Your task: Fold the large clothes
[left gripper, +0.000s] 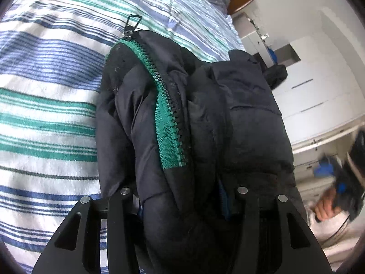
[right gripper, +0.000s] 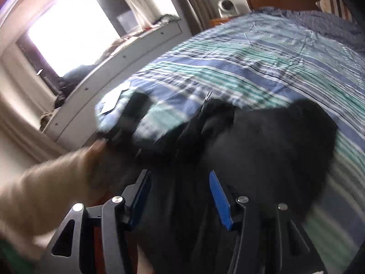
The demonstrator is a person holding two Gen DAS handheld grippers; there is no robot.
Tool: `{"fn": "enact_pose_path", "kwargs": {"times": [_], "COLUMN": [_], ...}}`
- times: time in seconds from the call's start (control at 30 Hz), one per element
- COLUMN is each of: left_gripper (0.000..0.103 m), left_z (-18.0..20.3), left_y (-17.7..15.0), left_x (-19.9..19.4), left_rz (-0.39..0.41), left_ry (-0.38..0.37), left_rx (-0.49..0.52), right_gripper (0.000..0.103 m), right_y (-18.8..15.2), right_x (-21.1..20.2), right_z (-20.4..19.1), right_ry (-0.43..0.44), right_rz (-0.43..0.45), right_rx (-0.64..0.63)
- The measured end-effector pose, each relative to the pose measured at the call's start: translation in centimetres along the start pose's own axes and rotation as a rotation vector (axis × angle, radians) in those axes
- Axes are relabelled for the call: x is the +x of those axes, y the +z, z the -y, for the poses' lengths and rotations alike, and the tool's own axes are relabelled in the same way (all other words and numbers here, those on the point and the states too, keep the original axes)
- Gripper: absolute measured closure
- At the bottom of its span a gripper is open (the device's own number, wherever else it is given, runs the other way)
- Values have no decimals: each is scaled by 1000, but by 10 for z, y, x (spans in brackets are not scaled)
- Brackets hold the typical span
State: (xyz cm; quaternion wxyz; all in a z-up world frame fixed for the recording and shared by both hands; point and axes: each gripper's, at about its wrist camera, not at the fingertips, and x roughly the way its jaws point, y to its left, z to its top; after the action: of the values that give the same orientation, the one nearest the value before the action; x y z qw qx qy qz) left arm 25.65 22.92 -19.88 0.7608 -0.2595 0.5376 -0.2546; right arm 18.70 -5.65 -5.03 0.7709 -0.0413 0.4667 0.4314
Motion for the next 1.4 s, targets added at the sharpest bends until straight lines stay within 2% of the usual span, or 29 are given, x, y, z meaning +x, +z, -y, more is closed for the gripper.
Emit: {"fn": "enact_pose_path", "kwargs": {"times": [0.07,0.13,0.27,0.37,0.43,0.53,0.63,0.73,0.8,0.9,0.97,1.03,1.07,1.17,1.33,1.4], "left_gripper": [52,52,52,49,48,48,48,48,48,47,46,45,45,44,44,40], "left_z": [1,2,5,13,18,19,21,25,30,39,42,42,41,29,10,6], "left_y": [1,-1,-4,-5,-6,-7,-6,-2,3,9,10,10,10,6,4,4], "left_x": [0,1,3,8,11,13,11,8,9,10,10,10,11,11,10,0], "left_rz": [-3,-1,8,5,6,18,5,-35,-63,-89,-93,-89,-83,-60,-22,-32], "left_ry": [4,8,8,10,21,23,40,36,44,72,85,97,98,62,-30,-60], "left_rx": [5,6,6,30,44,37,25,22,42,66,71,69,66,42,-63,-98], "right_gripper": [49,49,49,50,50,51,50,50,50,50,50,49,50,50,51,51], "right_y": [-32,-60,-93,-108,-113,-111,-95,-61,-35,-3,2,-11,-15,-17,-24,-24], "right_x": [-21,-24,14,49,61,65,39,4,-1,29,75,116,127,148,167,166], "right_z": [-10,-15,-7,6,7,12,-5,-36,-57,-82,-90,-87,-83,-72,-80,-83], "right_ry": [-4,-19,-94,-121,-137,-136,-148,-105,-74,-33,24,28,26,11,-59,-66], "right_rz": [5,3,-40,-109,-121,-118,-128,-2,68,103,34,-35,-38,-27,-23,-15], "right_rx": [-2,21,67,87,79,108,106,30,-41,-152,-166,-137,-106,15,-41,-51]}}
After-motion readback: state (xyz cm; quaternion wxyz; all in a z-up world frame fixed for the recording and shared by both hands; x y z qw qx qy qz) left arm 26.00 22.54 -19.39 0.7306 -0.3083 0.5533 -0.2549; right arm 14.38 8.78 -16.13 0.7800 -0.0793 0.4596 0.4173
